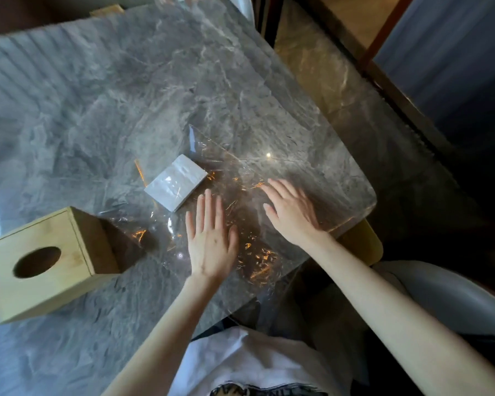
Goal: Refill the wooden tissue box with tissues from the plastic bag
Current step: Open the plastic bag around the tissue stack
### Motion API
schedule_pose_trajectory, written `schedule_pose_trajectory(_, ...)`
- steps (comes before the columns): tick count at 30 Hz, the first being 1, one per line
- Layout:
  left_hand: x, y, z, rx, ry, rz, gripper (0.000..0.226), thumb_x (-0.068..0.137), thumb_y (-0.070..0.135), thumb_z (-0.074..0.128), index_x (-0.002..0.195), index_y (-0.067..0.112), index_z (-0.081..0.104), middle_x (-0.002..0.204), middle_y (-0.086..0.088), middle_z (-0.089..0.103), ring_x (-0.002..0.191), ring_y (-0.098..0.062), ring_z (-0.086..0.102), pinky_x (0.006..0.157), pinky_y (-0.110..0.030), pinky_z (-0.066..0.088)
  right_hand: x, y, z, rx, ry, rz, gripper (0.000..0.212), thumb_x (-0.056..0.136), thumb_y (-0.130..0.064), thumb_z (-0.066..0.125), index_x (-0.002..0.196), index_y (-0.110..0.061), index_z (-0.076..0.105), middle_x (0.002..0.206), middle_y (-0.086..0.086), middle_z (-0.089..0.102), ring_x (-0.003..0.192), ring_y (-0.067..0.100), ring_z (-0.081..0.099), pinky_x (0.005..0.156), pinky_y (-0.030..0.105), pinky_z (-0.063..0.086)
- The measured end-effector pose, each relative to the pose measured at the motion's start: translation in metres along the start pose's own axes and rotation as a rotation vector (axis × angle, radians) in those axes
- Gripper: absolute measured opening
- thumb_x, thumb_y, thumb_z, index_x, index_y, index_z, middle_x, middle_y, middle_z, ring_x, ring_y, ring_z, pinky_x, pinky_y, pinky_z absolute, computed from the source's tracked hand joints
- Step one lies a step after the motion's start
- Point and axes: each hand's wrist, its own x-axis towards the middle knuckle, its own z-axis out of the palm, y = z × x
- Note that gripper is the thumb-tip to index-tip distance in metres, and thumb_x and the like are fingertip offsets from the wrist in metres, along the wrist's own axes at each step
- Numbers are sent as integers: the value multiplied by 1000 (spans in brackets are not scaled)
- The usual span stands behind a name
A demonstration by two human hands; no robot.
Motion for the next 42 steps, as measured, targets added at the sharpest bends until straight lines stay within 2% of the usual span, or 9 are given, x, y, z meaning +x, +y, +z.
schedule_pose_trajectory(2,-14,2,4,-8,50,-169,69,86,37,25,144,1,12,153,-12,0,141,-21,-3,114,-36,-8,18,-5,2,-94,-104,-99,57,96,-36,34,146,-18,12,157,0,11,145,15,4,116,35,-1)
schedule_pose_trajectory(4,-24,4,11,-10,53,-288,70,87,37,25,142,-4,9,153,-21,2,141,-25,-3,113,-35,-9,31,-12,7,-139,-159,-211,65,95,-41,33,147,-20,-1,158,-1,-4,142,11,-12,115,32,-10)
schedule_pose_trajectory(8,-30,-5,20,-17,-21,-439,73,87,42,21,141,-7,9,152,-26,11,142,-31,4,112,-34,-8,42,-16,23,-123,-300,-296,75,92,-50,37,146,-21,-6,157,-1,-10,142,11,-13,116,32,-9)
schedule_pose_trajectory(11,-26,-15,18,70,-31,-425,71,88,43,24,140,-6,20,150,-24,23,140,-30,11,112,-34,-6,43,-14,30,-95,-342,-255,78,90,-58,32,146,-22,-7,157,-2,-12,143,11,-12,117,33,-5)
schedule_pose_trajectory(16,-19,-39,12,79,-23,-300,72,87,47,10,144,3,2,149,-9,-11,138,-19,-15,116,-33,-9,40,-24,34,-149,-323,-195,78,90,-59,26,145,-18,-10,157,2,-14,143,15,-15,117,36,-9)
schedule_pose_trajectory(20,-6,-66,1,107,-77,-193,75,85,51,4,144,6,-2,150,-6,-16,138,-16,-18,115,-31,-11,34,-42,43,-196,-294,-106,78,92,-57,19,143,-9,-16,155,12,-17,143,22,-18,115,37,-13)
schedule_pose_trajectory(27,20,-108,-15,90,-136,-14,82,80,57,10,145,8,3,157,-9,0,138,-11,-12,114,-30,-7,31,-70,56,-144,-239,27,77,92,-55,17,143,-6,-15,155,15,-15,143,25,-16,116,38,-10)
schedule_pose_trajectory(38,16,-105,-16,-14,-122,-63,83,80,57,16,145,7,7,156,-11,2,140,-14,-10,116,-34,-3,44,-63,48,-56,-278,-33,74,93,-54,20,144,-10,-11,156,9,-17,143,20,-18,114,35,-10)
schedule_pose_trajectory(42,15,-101,-27,-174,101,-154,64,86,39,33,140,5,28,153,-17,21,142,-27,14,115,-39,9,53,-58,37,295,-80,-15,58,95,-32,39,143,-4,21,155,13,18,144,24,8,116,32,2)
